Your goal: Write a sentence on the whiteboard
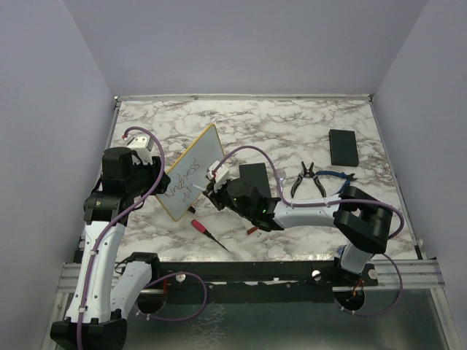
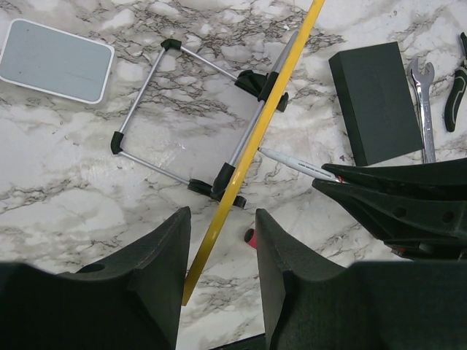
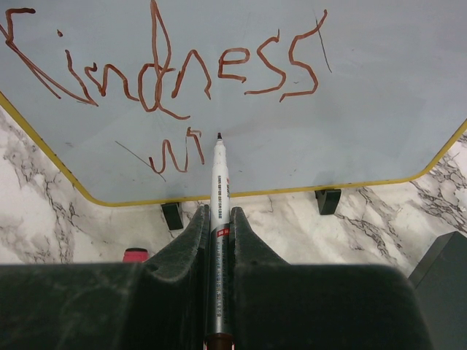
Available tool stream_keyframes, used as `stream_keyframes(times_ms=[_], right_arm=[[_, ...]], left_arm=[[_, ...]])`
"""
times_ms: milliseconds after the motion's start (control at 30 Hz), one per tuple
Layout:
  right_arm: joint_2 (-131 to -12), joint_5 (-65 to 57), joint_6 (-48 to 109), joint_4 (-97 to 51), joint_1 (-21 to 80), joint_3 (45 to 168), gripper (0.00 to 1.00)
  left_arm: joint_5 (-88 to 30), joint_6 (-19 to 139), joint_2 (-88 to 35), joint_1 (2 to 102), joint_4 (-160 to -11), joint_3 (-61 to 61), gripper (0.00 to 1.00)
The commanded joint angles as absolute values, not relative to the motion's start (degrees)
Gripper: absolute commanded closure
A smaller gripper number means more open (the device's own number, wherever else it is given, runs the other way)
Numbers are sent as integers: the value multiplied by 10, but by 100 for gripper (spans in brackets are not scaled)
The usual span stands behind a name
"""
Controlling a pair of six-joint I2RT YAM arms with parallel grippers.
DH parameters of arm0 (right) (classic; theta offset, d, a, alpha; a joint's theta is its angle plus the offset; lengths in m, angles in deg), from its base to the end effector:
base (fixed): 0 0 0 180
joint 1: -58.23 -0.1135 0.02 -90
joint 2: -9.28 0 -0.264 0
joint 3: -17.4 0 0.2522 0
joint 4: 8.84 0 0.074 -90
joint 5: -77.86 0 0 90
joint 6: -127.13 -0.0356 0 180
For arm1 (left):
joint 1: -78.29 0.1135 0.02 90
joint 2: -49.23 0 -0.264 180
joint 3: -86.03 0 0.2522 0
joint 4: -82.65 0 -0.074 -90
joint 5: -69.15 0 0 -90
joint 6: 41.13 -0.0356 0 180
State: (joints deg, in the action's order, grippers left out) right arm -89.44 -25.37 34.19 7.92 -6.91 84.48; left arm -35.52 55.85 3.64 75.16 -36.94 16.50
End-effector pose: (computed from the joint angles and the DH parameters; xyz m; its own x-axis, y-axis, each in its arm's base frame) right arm 0.1670 0.3411 0.2142 -0.1483 -0.2014 -0.9682 -0.7837 0.6211 -0.0091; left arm 0.1522 -0.0174 0.3400 -0.6202 -0.0838 -0.7799 0.1822 0.9517 -0.2471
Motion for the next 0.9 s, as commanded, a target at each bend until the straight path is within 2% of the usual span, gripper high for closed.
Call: stream_keyframes(times_ms=[0, 433, 867], right_arm=[[-910, -249, 347, 91, -66, 859, 99], [-922, -244, 342, 86, -64, 856, 99], [-929, -270, 335, 70, -62, 857, 99]], left_arm=[[-373, 557, 39, 748, -358, 171, 59], [-373, 555, 38, 748, -358, 172, 64], [-375, 552, 41, 748, -355, 172, 65]])
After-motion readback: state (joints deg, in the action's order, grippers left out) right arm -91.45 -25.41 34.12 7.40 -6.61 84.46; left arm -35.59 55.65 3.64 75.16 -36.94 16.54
